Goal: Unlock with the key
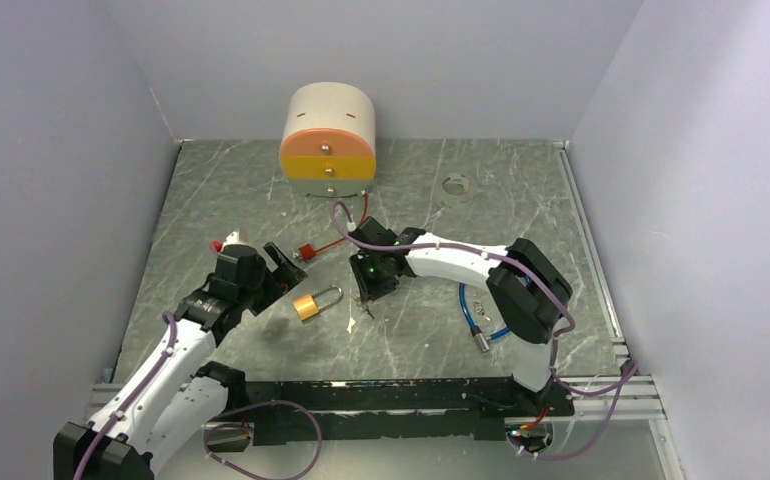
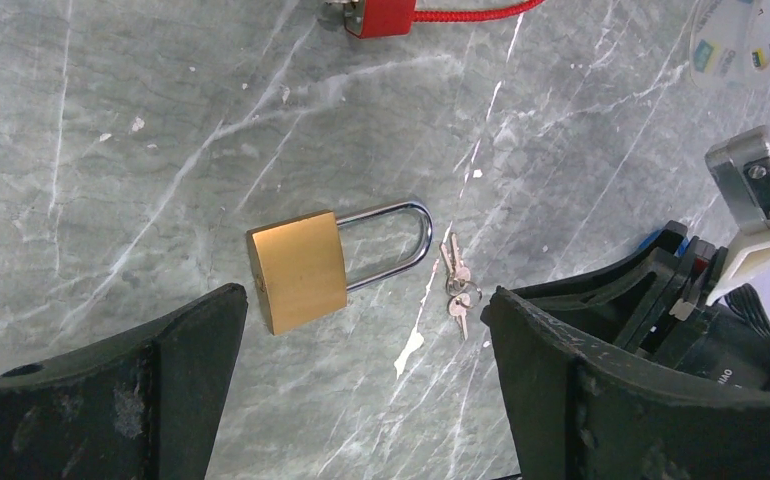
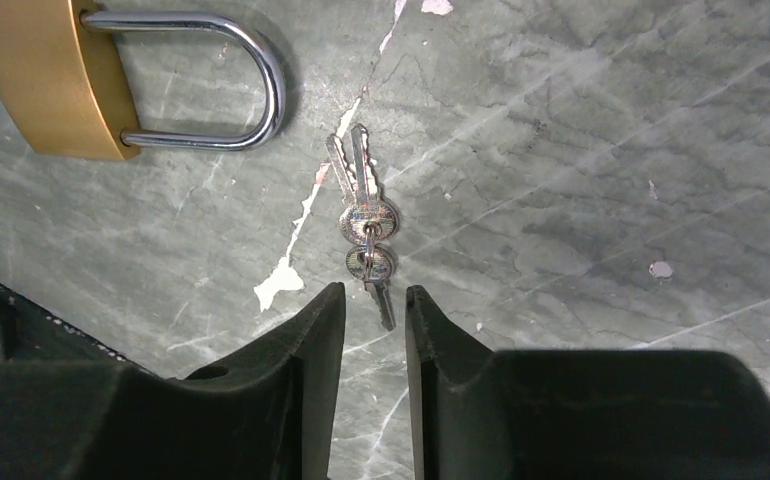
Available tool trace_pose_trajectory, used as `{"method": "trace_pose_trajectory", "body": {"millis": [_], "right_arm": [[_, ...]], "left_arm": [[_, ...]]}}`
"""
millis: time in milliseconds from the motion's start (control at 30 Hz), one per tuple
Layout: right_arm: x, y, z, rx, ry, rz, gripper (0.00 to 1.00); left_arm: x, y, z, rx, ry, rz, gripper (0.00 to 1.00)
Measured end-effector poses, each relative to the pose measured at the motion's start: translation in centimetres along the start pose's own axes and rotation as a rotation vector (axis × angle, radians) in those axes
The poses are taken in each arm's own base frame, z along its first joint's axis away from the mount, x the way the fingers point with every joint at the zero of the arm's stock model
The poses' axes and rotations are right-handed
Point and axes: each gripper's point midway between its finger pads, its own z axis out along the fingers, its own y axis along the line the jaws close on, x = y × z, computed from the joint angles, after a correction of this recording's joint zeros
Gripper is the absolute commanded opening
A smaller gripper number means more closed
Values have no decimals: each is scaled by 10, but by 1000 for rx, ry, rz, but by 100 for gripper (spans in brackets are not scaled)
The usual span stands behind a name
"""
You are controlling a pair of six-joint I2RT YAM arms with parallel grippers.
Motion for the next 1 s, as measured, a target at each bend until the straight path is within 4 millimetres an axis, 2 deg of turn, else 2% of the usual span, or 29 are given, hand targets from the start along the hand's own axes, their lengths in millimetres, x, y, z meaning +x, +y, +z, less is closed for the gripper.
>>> {"method": "trace_pose_trajectory", "body": {"millis": [167, 333, 633, 767, 1000], "right_arm": [[4, 2, 7, 25, 18, -55, 35], [9, 5, 14, 50, 42, -82, 33], [4, 4, 24, 77, 47, -78, 17], [2, 1, 25, 98, 38, -72, 0], [-4, 6, 28, 71, 13, -51, 0]], "left_arm": [[0, 0, 0, 0, 1, 0, 94], [4, 5, 2, -10, 8, -1, 94], [4, 5, 2, -12, 10, -3, 94], [6, 5, 2, -9, 16, -4, 94], [13, 10, 5, -12, 35, -8, 94]]}}
